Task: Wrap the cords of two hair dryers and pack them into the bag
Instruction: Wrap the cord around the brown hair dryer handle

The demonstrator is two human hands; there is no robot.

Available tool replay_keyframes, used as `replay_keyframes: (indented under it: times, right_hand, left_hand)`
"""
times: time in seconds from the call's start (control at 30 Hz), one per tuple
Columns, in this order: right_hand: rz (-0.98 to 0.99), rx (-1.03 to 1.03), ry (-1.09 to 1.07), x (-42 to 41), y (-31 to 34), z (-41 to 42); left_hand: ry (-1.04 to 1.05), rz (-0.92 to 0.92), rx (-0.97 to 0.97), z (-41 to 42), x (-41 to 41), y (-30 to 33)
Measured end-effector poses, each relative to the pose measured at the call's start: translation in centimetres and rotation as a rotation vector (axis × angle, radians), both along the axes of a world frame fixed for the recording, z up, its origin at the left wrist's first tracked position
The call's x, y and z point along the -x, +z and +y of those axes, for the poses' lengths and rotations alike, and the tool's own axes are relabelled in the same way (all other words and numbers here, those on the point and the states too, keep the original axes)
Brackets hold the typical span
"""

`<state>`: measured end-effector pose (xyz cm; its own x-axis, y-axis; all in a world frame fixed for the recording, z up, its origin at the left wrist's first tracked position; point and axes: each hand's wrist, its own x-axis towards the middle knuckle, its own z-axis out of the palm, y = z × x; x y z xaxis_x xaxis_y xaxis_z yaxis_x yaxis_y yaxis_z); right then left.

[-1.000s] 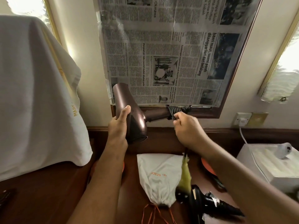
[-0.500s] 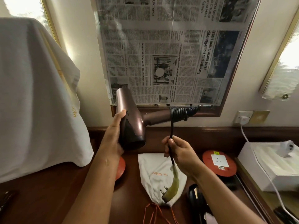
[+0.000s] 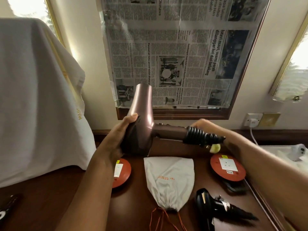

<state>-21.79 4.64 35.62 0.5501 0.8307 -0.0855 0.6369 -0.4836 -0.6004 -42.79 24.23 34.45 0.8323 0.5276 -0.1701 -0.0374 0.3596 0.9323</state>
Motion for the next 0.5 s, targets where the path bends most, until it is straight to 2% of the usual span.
replay_keyframes:
  times: [0.1, 0.23, 0.33, 0.5]
  right_hand:
    - [-0.340, 0.209, 0.044, -0.8, 2.2, 1.8]
    - [-0.585, 0.268, 0.143, -0.5, 4.9, 2.0]
    - [-0.665, 0.282, 0.163, -0.1, 5.8, 2.3]
    - [-0.711, 0.238, 0.034, 0.7, 4.4, 2.5]
  left_hand:
    - [-0.021, 0.034, -0.078, -0.1, -0.6, 0.5]
    - [0.061, 0.081, -0.214, -0.5, -2.2, 0.6]
    - [0.150, 0.107, -0.261, -0.9, -3.2, 0.3]
    - [0.280, 0.058, -0.258, -1.3, -4.1, -0.6]
